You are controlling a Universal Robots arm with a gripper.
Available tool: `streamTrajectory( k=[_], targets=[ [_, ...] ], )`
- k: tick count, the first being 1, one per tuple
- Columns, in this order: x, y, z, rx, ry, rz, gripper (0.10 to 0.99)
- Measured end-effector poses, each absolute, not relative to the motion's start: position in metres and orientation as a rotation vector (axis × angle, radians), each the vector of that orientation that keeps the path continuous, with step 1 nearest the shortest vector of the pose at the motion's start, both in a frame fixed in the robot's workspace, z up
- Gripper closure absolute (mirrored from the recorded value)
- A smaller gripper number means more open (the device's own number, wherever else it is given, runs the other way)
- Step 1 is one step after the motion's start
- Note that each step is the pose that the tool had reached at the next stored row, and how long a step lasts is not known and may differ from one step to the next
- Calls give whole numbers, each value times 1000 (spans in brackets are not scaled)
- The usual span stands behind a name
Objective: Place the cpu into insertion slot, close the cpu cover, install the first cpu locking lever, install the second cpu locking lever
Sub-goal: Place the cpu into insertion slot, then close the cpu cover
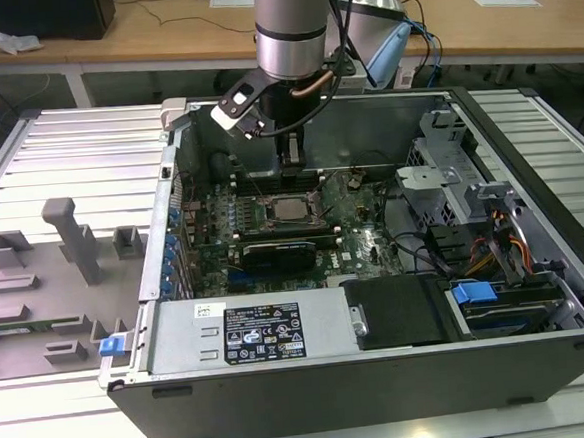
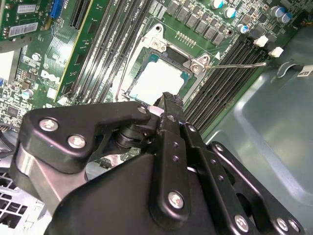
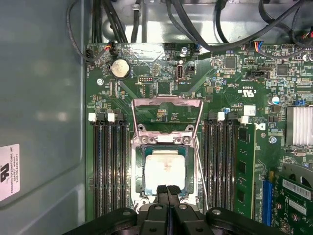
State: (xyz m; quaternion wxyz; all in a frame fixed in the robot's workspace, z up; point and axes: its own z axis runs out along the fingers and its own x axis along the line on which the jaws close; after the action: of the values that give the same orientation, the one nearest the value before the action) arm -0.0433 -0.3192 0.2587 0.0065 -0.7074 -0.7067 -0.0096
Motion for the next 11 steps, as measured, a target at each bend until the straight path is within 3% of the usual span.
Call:
streamTrajectory(
  k=[11],
  targets=[
    [-43,-319,264,-2213,-2211,-30,980]
  ],
)
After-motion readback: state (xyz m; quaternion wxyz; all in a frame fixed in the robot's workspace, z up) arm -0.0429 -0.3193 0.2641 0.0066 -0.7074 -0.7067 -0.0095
